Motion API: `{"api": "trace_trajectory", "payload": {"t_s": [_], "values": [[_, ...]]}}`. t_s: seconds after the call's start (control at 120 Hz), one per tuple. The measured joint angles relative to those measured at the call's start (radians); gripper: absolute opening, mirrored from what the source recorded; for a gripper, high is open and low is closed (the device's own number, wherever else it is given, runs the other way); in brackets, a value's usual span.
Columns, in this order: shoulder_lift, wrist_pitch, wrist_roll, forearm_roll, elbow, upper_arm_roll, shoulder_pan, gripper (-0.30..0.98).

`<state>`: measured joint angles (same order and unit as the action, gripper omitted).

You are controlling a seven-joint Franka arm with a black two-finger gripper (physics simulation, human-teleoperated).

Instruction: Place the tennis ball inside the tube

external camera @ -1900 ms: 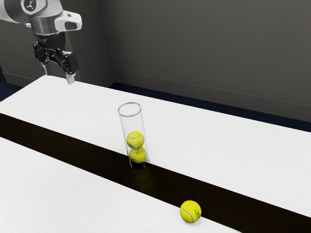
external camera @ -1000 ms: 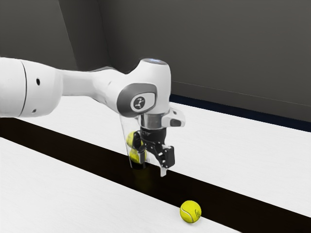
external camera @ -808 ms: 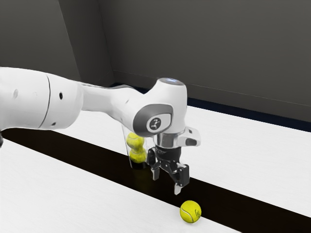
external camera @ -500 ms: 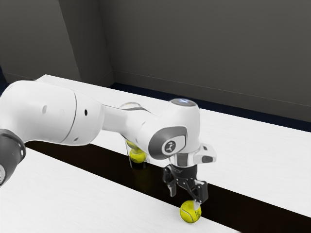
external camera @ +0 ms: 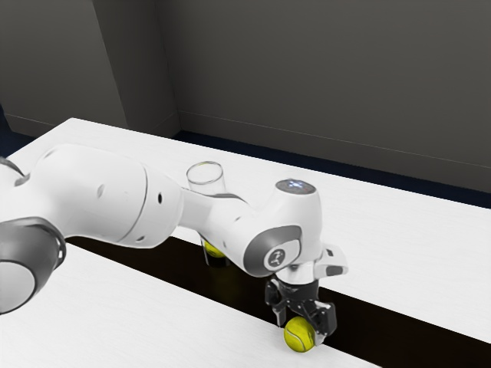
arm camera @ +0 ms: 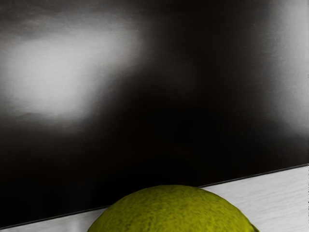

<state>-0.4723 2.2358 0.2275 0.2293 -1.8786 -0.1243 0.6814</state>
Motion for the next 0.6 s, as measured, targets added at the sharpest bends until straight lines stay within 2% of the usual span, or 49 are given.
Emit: {"api": "trace_trajectory", "payload": {"t_s": [0.4,0.5,0.6], "values": [[0.012,0.017,0.026,0.002,-0.041,-0.001,0.016,0.69],[0.014,0.018,0.028,-0.002,-0.042,-0.001,0.016,0.64],[0.016,0.018,0.029,-0.008,-0.041,-0.001,0.016,0.53]]}}
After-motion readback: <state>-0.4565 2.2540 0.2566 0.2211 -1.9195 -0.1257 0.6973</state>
